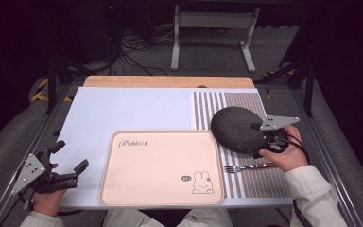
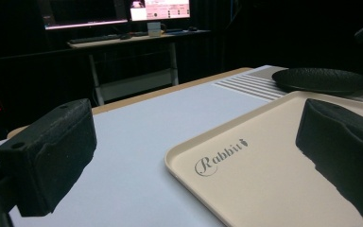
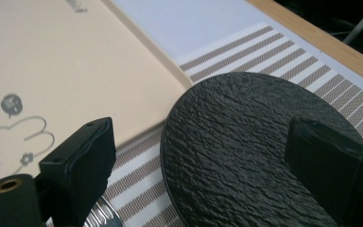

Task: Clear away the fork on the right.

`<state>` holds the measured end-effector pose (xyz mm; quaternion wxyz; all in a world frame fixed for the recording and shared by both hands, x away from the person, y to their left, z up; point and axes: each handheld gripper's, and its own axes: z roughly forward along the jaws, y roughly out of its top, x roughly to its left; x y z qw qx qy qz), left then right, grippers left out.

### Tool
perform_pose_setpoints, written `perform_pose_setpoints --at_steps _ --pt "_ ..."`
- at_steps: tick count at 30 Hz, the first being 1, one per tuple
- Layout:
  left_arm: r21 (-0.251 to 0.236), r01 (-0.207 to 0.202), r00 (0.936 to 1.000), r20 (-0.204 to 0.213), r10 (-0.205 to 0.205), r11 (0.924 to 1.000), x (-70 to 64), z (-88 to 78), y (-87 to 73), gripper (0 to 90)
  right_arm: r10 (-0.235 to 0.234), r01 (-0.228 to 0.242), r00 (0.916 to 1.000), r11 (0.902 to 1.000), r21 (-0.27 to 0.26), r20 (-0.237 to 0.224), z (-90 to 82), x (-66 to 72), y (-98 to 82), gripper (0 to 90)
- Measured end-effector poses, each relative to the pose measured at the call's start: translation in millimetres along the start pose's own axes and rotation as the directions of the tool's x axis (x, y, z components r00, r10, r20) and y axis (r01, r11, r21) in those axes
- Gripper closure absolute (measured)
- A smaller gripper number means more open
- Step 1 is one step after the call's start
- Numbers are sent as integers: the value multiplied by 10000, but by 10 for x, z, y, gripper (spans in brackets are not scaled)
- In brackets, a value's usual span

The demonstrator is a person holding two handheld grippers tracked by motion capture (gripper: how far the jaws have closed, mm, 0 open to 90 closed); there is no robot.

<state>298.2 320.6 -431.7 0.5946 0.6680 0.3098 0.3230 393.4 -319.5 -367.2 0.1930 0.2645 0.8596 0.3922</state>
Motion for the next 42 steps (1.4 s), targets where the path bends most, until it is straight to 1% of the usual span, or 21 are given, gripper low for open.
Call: perform_pose_setpoints --at_steps 2,3,4,5,7,9,10,11,13,16,20,26,27,29,33,34,37,38,40,41,42 --pt "-15 -14 10000 3 14 10000 1 0 0 1 -437 451 9989 9961 755 -193 -12 -9 55 112" --pt "-16 -13 10000 1 13 10000 1 0 1 1 -437 451 9989 9961 755 -193 -12 -9 55 112" --pt "2 -5 10000 6 5 10000 1 -2 1 1 -810 834 9964 9895 1184 -249 -19 -18 85 111" --pt "5 -2 10000 8 2 10000 0 -2 1 1 -810 834 9964 9895 1184 -249 -19 -18 85 111" --pt "-2 -1 10000 4 1 10000 -1 0 1 1 -1058 1107 9936 9801 1649 -383 -24 -21 111 112" --pt "-6 -8 10000 4 8 10000 0 -1 2 1 -1376 1483 9885 9630 2251 -627 -16 -27 125 112" --pt "-7 -8 10000 5 8 10000 0 -1 2 1 -1562 1698 9851 9498 2627 -722 -5 -27 127 112" --pt "-7 -8 10000 5 8 10000 0 -1 2 1 -1562 1698 9851 9498 2627 -722 -5 -27 127 112" --pt "-9 1 10000 7 -1 10000 0 -2 3 1 -1832 2042 9784 9273 3137 -954 10 -32 126 112" --pt "-7 2 10000 10 -2 10000 -1 -1 2 1 -1924 2234 9739 9065 3582 -1206 35 -23 118 113" --pt "2 -11 10000 5 11 10000 -3 -1 3 1 -2075 2595 9641 8688 4218 -1658 74 -13 95 116" --pt "-3 -7 10000 5 7 10000 -2 -2 4 1 -2208 2925 9540 8346 4668 -2030 106 -8 60 134" --pt "-1 -13 10000 -2 13 10000 -2 -2 4 1 -2222 3006 9512 8238 4806 -2141 109 -9 53 136" --pt "2 -14 10000 3 14 10000 -2 -1 4 1 -2257 3044 9502 8192 4860 -2148 115 -8 47 142" --pt "-6 -3 10000 5 3 10000 -3 -3 5 1 -2132 3183 9440 7901 5239 -2520 150 22 3 154" --pt "-15 -2 10000 10 2 10000 -3 -2 4 1 -2132 3183 9440 7901 5239 -2520 150 22 3 154" --pt "0 -9 10000 2 9 10000 -3 -2 5 1 -2286 3423 9371 7508 5650 -2639 177 18 -26 151" --pt "-3 -3 10000 4 3 10000 -3 -3 5 1 -2275 3454 9359 7422 5743 -2688 187 13 -43 153" --pt "16 -10 10000 19 10 10000 -2 -3 5 1 -2220 3408 9375 7412 5783 -2679 193 13 -57 154" --pt "10 -8 10000 14 8 10000 -2 -2 4 1 -2231 3456 9358 7336 5851 -2729 197 9 -73 160" --pt "4 7 10000 7 -7 10000 -3 1 3 1 -2204 3475 9345 7345 5829 -2794 197 7 -77 165"
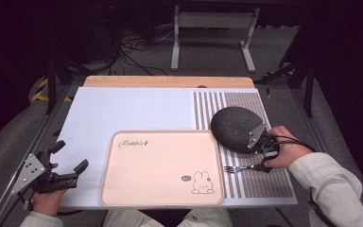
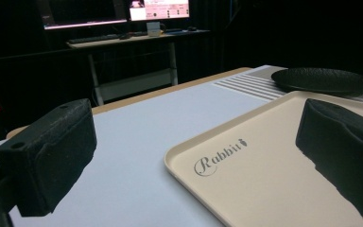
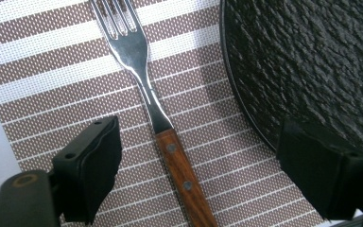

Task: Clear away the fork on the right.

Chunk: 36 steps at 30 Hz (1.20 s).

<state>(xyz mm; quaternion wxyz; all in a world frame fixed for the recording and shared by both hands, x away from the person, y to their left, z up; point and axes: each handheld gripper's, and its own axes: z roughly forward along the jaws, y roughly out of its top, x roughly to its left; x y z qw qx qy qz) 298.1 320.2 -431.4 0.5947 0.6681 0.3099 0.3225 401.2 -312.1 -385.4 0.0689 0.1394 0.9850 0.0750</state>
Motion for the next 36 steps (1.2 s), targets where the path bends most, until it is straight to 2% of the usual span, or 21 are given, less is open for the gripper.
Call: perform_pose_setpoints --at_steps 6,7,20,25,28,29,32,36 --pt "-12 2 10000 11 -2 10000 -1 2 0 1 -40 43 10000 9987 -509 50 9 10 -1 236" --pt "-12 1 10000 13 -1 10000 -2 3 0 1 -137 133 9999 9988 -464 -76 30 17 1 277" --pt "0 -19 10000 30 19 10000 -1 5 -1 1 -529 528 9964 9986 -33 -658 212 45 13 416" --pt "12 5 10000 31 -5 10000 -1 6 -3 1 -782 800 9935 9966 191 -824 269 65 39 536" --pt "23 2 10000 29 -2 10000 0 5 -3 1 -796 826 9931 9961 316 -865 270 73 48 570" --pt "23 7 10000 29 -7 10000 0 6 -4 1 -981 1011 9914 9944 304 -868 286 75 54 614" --pt "25 9 10000 34 -9 10000 0 6 -4 1 -1016 1049 9906 9940 318 -919 293 81 62 647" --pt "30 9 10000 36 -9 10000 -2 9 -5 1 -1267 1321 9854 9904 412 -1137 289 78 75 742"
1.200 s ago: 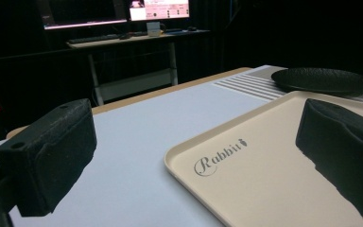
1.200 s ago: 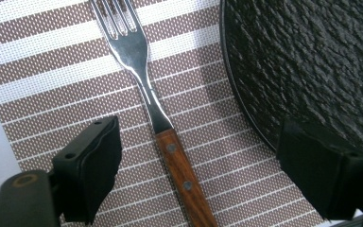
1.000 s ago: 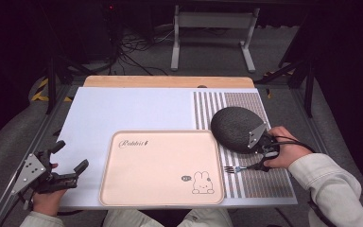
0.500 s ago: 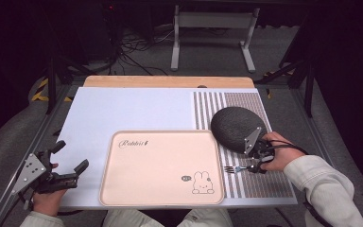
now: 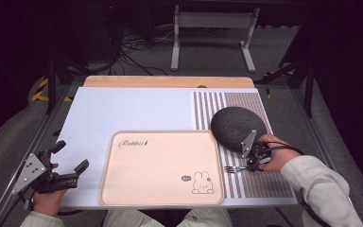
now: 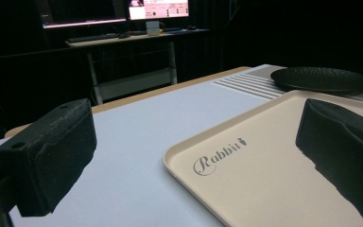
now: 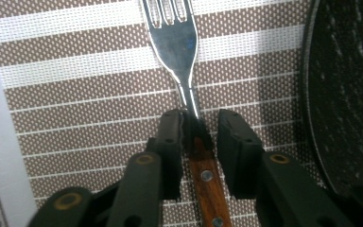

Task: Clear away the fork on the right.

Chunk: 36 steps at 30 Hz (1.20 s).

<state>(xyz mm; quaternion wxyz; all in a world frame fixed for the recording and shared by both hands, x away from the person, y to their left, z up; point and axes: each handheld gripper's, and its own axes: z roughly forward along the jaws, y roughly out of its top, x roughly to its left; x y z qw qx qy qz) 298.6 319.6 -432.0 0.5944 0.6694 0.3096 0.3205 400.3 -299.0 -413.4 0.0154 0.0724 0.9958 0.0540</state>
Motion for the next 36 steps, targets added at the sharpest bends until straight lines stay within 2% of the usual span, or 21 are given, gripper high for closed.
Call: perform_pose_setpoints --at_steps 2,5,9,14,17,19,21,22,24,26,30,31,36 --pt "2 7 10000 1 -7 10000 0 0 -1 1 47 -47 10000 10000 78 -32 -3 8 2 755" --pt "5 17 10000 3 -17 10000 1 1 -2 1 -308 308 9995 9993 204 -32 -3 11 16 778" --pt "-8 8 10000 -8 -8 10000 4 -2 0 1 -485 485 9988 9979 435 -5 -7 11 30 793" --pt "10 9 10000 -6 -9 10000 9 -9 1 1 -616 613 9981 9970 471 40 -24 9 31 798" --pt "12 27 10000 -3 -27 10000 7 -6 2 1 -562 557 9983 9979 338 128 -74 17 36 799" --pt "7 0 10000 -4 0 10000 7 -8 4 1 -239 237 9996 9996 176 119 -140 26 40 800" --pt "-10 2 10000 -11 -2 10000 6 -8 4 1 -277 275 9995 9996 111 151 -158 21 42 800" --pt "-6 4 10000 -5 -4 10000 6 -8 5 1 -79 79 9998 10000 31 181 -210 33 40 800" --pt "1 -3 10000 -9 3 10000 6 -8 4 1 -39 46 9995 9997 -228 310 -284 31 39 801" --pt "-2 5 10000 -8 -5 10000 6 -7 4 1 49 -40 9994 9996 -267 340 -315 38 40 801" --pt "-19 3 10000 -15 -3 10000 8 -8 5 1 434 -401 9976 9973 -616 536 -470 62 46 801" --pt "-18 7 10000 -20 -7 10000 7 -9 5 1 343 -300 9977 9969 -731 592 -511 59 48 801" --pt "-15 -14 10000 -28 14 10000 4 -10 6 0 553 -467 9951 9936 -1024 822 -646 67 64 802"
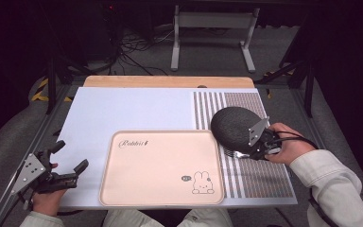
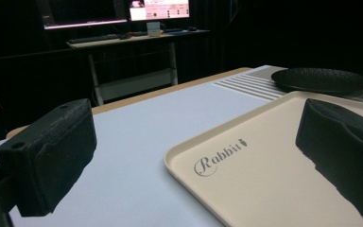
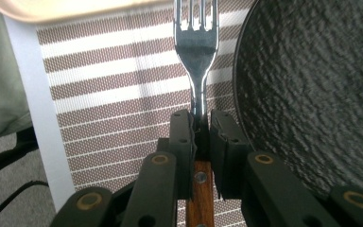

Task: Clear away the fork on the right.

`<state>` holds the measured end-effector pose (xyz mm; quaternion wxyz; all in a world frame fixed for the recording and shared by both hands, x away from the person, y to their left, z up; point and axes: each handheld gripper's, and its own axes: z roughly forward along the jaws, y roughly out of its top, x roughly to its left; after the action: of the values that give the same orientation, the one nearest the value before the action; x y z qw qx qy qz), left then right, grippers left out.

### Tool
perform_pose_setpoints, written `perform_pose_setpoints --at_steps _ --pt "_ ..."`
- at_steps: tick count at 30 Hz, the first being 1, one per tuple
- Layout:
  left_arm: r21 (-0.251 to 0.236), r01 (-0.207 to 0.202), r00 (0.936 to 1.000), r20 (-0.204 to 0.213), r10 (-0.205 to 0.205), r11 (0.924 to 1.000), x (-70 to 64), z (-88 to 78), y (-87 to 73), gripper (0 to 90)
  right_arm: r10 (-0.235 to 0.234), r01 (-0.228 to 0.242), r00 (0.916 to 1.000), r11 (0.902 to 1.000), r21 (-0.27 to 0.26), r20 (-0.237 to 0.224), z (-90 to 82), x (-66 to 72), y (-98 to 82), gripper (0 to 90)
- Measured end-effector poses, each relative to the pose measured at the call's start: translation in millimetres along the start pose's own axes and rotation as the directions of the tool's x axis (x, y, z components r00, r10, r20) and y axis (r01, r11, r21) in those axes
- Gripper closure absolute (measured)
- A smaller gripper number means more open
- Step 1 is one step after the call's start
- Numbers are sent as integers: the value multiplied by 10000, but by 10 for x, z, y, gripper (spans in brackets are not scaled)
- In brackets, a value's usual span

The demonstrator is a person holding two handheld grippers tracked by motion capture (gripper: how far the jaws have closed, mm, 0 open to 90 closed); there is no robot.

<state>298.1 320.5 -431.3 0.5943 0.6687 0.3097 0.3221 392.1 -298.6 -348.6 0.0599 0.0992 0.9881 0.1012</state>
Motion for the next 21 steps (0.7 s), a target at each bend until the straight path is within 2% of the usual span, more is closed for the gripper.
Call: perform_pose_setpoints --at_steps 7,13,14,18,21 --pt "-1 1 10000 22 -1 10000 2 2 -1 1 103 -95 9997 9991 -403 216 -113 10 49 802" --pt "-3 -5 10000 22 5 10000 1 2 -1 1 521 -478 9978 9939 -990 418 -223 26 144 803" --pt "-3 -5 10000 22 5 10000 1 2 -1 1 521 -478 9978 9939 -990 418 -223 26 144 803" --pt "-18 -2 10000 17 2 10000 0 2 -1 1 1071 -1028 9938 9874 -1203 304 -272 38 230 803" --pt "-9 8 10000 7 -8 10000 1 1 -1 1 1210 -1156 9921 9843 -1333 335 -291 37 290 803"
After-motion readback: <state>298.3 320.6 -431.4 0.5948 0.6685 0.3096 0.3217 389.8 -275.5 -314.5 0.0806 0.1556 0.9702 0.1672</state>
